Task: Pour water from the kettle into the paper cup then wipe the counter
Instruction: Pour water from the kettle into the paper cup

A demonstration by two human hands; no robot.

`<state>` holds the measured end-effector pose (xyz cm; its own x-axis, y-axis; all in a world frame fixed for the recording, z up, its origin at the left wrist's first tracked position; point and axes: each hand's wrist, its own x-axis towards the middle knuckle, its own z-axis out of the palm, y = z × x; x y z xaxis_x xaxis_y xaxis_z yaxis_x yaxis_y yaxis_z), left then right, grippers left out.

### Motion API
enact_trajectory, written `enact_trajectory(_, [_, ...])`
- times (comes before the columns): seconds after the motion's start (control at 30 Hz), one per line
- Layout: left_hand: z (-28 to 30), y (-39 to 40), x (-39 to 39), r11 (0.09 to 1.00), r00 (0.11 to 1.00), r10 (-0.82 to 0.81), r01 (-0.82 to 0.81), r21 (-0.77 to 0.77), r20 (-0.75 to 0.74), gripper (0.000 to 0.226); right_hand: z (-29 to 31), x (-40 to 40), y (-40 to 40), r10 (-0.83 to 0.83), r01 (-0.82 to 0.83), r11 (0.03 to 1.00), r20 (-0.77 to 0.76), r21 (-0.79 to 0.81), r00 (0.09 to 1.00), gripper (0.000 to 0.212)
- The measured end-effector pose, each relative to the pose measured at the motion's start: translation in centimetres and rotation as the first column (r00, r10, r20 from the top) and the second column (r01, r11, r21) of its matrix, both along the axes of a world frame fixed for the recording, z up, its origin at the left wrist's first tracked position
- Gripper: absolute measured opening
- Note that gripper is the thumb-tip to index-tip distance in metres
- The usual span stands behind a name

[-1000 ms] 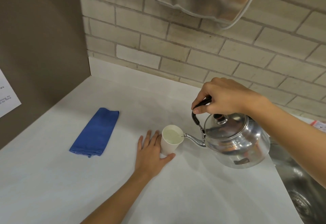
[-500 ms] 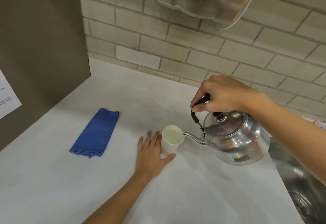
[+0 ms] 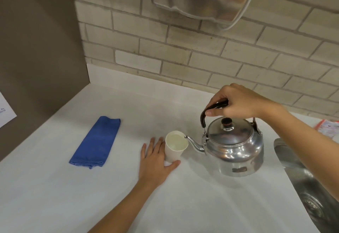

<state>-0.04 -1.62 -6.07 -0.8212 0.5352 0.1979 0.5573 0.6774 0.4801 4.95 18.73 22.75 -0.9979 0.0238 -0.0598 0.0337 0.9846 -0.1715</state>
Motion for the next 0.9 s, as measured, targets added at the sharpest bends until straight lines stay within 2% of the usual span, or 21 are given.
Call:
enact_trajectory(0.1, [-0.1,0.1,0.0,1.0,1.0,-0.002,0.002,0.012,0.004,0.096,-0.7,0.4,2.3,-0.045,0.048,0.982,0.02,-0.181,0.999,0.018])
enact_trajectory(0.2, [-0.2,0.0,-0.1,1.0,1.0,0.002,-0.002,0.004,0.003,0.098,-1.4,0.7,4.7,-0.097,0.113,0.951,0.068,-0.287,0.993,0.031])
enact_trajectory(0.33, [-0.3,0.1,-0.1,1.0,1.0,0.01,-0.01,0.004,-0.009,0.099,-2.8,0.2,7.8,-0.238,0.258,0.908,0.099,-0.331,0.966,0.041])
enact_trajectory(0.53, [0.0,-0.1,0.1,1.0,1.0,0.01,-0.009,0.006,-0.021,0.1,-5.1,-1.3,11.9,-0.366,0.368,0.842,0.083,-0.396,0.927,0.042])
enact_trajectory(0.77, [0.8,-0.4,0.0,0.98,1.0,0.012,-0.017,0.2,0.026,0.091,-6.9,-3.4,14.3,-0.469,0.431,0.775,0.038,-0.463,0.883,0.025])
enact_trajectory(0.9, [0.9,-0.5,0.0,0.975,1.0,0.005,-0.011,0.22,0.025,0.086,-7.4,-4.2,15.0,-0.493,0.432,0.765,-0.003,-0.477,0.87,0.021])
